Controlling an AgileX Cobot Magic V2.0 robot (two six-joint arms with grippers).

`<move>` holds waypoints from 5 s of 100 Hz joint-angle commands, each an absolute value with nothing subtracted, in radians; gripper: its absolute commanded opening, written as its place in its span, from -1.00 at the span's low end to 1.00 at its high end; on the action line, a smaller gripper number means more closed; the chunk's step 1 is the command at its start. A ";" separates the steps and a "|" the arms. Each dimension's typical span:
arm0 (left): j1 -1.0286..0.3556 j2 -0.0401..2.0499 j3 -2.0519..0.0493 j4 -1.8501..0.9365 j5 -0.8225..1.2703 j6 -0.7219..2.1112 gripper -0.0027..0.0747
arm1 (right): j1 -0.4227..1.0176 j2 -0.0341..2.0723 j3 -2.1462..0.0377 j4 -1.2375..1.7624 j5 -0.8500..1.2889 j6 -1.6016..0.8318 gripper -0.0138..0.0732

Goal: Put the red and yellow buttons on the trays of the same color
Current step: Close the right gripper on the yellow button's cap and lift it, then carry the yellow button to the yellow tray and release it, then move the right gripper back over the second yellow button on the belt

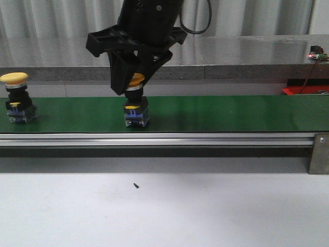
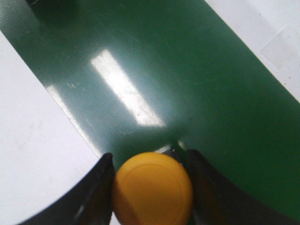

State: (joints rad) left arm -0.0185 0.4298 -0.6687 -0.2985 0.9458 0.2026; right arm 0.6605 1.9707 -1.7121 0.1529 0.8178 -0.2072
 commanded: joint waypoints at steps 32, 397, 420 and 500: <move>-0.027 0.436 -0.693 -0.320 0.885 0.199 -0.98 | 0.607 1.775 -1.722 0.153 0.814 -0.192 -0.36; -0.027 0.436 -0.693 -0.320 0.885 0.199 -0.98 | 0.011 1.361 -1.036 0.186 0.602 -0.143 0.32; -0.027 0.436 -0.693 -0.320 0.885 0.199 -0.98 | 0.175 1.393 -1.156 0.186 0.721 -0.183 0.32; -0.027 0.436 -0.693 -0.320 0.885 0.199 -0.98 | 0.515 1.733 -1.594 0.232 0.928 -0.362 0.70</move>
State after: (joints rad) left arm -0.0185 0.4298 -0.6687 -0.2985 0.9458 0.2026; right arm 0.4938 1.7477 -1.5257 0.2153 0.9412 -0.3191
